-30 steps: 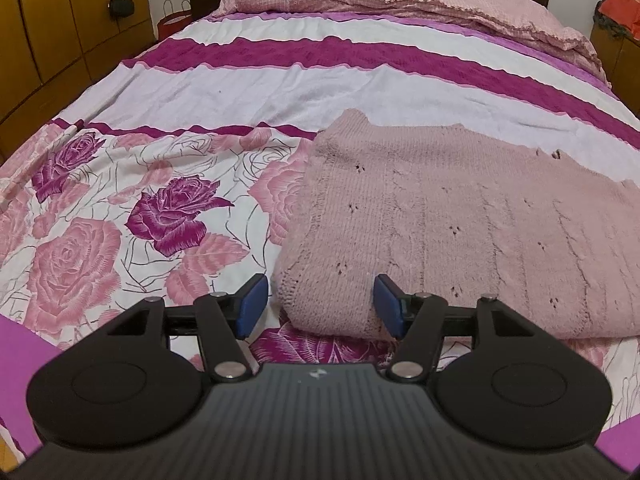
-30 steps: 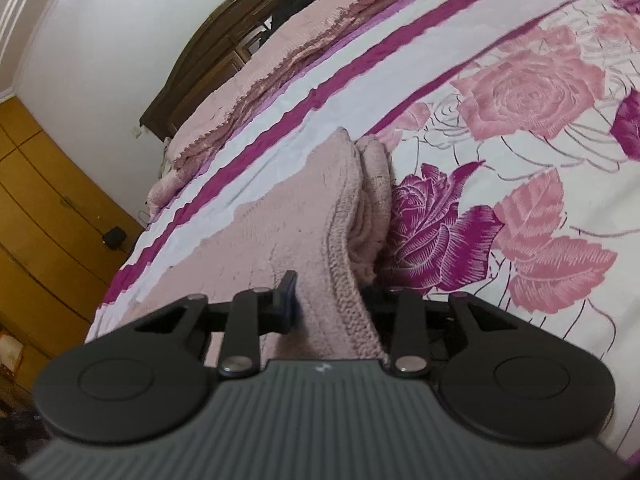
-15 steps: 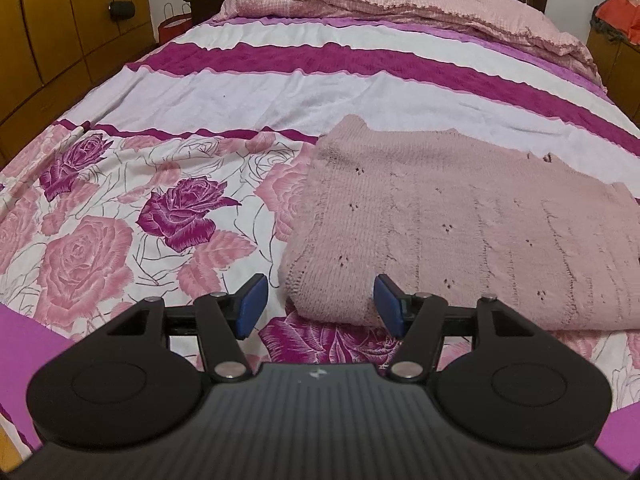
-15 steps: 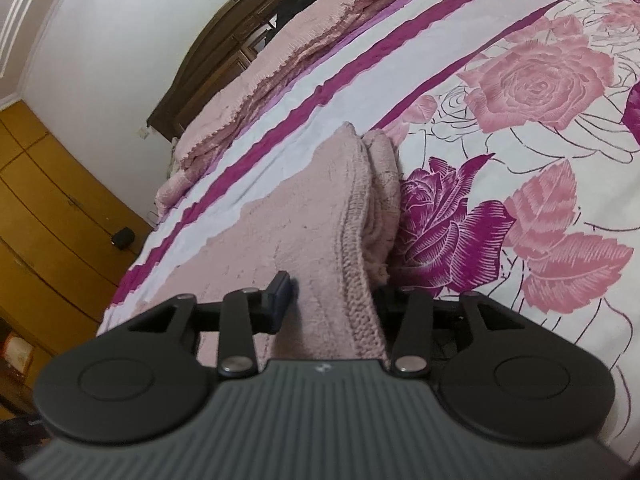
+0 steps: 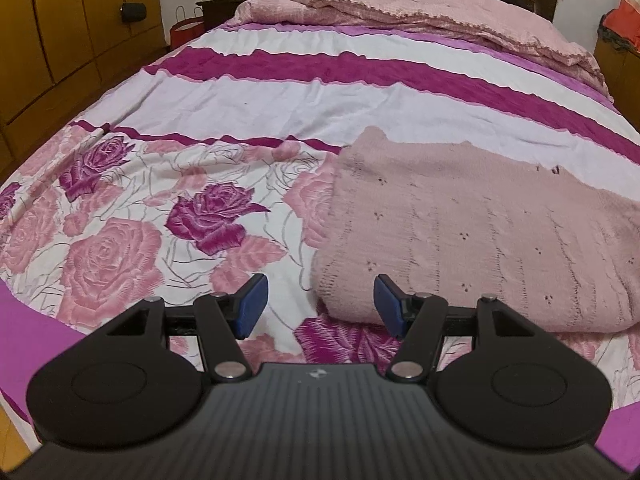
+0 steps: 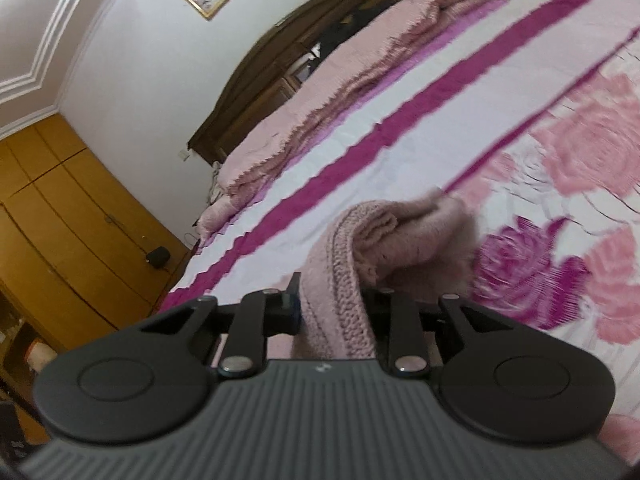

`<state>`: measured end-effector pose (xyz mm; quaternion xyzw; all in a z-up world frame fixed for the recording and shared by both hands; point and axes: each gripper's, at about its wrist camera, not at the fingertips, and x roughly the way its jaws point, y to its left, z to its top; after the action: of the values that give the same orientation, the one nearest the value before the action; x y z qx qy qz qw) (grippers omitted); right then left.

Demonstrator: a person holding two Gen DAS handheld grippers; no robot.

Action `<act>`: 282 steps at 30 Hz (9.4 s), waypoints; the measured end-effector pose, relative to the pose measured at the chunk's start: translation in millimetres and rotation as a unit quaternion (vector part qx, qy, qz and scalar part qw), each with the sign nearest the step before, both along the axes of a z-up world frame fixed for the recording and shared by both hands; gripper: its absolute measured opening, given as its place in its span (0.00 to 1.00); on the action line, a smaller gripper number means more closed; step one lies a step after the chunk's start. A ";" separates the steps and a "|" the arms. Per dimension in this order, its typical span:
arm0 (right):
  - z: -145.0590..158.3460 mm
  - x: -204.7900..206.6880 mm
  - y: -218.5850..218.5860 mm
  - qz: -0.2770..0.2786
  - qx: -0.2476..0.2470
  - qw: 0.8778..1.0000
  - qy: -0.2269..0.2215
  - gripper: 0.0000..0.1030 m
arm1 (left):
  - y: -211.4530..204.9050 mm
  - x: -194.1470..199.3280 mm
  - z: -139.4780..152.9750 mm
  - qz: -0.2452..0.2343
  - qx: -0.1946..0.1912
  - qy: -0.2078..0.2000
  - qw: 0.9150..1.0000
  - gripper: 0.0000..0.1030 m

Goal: Fold small clothes

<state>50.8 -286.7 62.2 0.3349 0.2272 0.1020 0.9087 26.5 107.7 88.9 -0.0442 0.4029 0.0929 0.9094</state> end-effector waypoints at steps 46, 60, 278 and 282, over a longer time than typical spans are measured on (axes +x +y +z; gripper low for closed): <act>-1.6 61.5 320.8 0.244 -0.250 0.937 0.008 0.27 | 111.1 -24.6 -19.9 0.091 -0.053 -0.021 0.994 0.64; 26.4 10.3 284.3 0.251 -0.178 0.951 -0.044 0.44 | 82.5 -14.6 16.8 0.015 -0.038 -0.062 0.997 0.64; -30.4 -160.5 111.3 0.046 -0.329 0.938 0.103 0.81 | -155.2 -111.8 -66.1 -0.141 0.015 0.008 0.990 0.95; -30.2 -160.4 111.3 0.046 -0.329 0.938 0.103 0.81 | -155.2 -111.9 -66.1 -0.141 0.015 0.008 0.990 0.95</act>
<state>-109.7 -175.4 31.9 0.0154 0.3555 0.0287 0.9341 -85.4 -47.4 22.8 0.0274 0.4108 -0.0300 0.9108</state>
